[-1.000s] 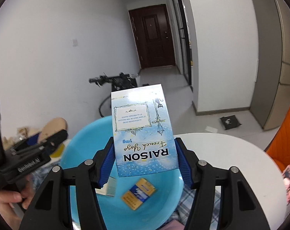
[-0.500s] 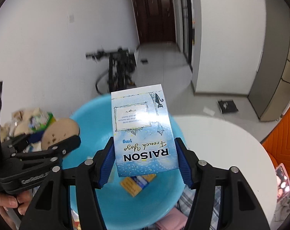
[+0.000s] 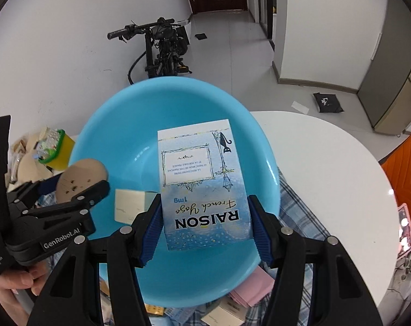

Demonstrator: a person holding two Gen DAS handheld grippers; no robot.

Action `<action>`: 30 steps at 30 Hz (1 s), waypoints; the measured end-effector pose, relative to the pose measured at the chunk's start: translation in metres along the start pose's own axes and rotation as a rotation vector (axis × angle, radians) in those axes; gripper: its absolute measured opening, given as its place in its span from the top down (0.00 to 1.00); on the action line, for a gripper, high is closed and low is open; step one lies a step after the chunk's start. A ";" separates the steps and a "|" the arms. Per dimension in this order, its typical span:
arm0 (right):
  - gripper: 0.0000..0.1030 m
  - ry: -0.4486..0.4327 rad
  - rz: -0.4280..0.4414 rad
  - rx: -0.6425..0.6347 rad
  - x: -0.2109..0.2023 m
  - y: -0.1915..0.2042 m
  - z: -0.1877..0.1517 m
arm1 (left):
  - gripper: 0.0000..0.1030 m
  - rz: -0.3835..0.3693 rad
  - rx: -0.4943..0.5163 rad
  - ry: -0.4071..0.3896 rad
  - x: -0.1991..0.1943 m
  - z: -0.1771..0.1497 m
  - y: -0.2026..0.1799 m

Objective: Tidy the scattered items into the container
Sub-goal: 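Lift the tan disc with the left tool while the right tool lifts the RAISON box over the basin, then open the left tool to drop the disc while the right tool releases the RAISON box into the basin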

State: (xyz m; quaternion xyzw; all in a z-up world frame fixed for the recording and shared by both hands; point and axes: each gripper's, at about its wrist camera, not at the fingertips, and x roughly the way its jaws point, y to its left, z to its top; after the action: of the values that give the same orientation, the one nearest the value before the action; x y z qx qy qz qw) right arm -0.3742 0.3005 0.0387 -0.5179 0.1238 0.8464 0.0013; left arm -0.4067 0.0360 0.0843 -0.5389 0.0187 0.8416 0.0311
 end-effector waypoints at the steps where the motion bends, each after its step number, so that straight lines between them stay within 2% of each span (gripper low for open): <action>1: 0.44 0.001 -0.001 -0.005 0.002 0.002 0.002 | 0.21 -0.005 0.001 -0.004 0.002 0.003 -0.001; 7: 0.44 0.025 -0.004 -0.033 0.025 0.009 0.009 | 0.21 -0.014 0.010 0.016 0.026 0.016 -0.009; 18: 0.44 0.028 -0.008 -0.016 0.054 -0.005 0.016 | 0.21 -0.025 0.010 0.092 0.085 0.020 -0.015; 23: 0.44 0.021 0.004 -0.021 0.053 -0.007 0.016 | 0.19 -0.056 -0.028 0.083 0.092 0.021 -0.008; 30: 0.44 0.016 0.005 -0.021 0.050 -0.007 0.013 | 0.19 -0.014 0.043 0.055 0.084 0.019 -0.013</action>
State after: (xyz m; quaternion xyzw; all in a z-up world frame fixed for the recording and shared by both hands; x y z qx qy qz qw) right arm -0.4081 0.3036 -0.0010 -0.5243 0.1162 0.8435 -0.0070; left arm -0.4577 0.0534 0.0157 -0.5612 0.0336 0.8256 0.0481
